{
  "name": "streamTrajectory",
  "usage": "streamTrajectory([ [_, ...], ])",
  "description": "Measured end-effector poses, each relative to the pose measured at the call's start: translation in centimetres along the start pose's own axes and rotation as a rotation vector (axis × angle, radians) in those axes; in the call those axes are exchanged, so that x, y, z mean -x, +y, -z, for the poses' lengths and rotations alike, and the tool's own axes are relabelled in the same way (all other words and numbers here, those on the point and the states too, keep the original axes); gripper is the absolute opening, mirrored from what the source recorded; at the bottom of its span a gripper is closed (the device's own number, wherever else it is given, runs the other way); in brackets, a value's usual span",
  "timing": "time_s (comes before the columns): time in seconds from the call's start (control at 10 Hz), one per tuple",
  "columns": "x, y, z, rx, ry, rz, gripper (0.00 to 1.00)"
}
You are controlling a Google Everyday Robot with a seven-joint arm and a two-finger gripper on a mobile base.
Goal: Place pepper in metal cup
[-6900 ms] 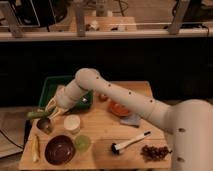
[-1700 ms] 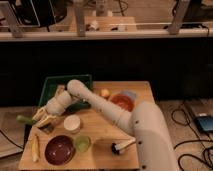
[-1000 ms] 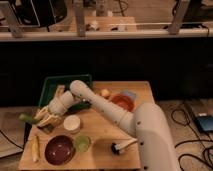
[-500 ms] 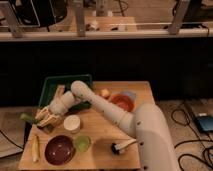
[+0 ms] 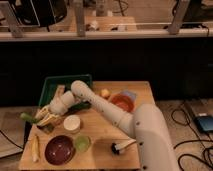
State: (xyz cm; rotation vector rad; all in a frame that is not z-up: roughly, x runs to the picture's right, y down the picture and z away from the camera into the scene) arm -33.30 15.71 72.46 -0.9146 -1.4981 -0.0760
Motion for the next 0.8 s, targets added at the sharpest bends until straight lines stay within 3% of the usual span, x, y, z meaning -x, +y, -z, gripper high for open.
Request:
streamTrajectory([
  [0.8,0.34,-0.09,0.15,-0.016,-0.032,0.041,0.80],
])
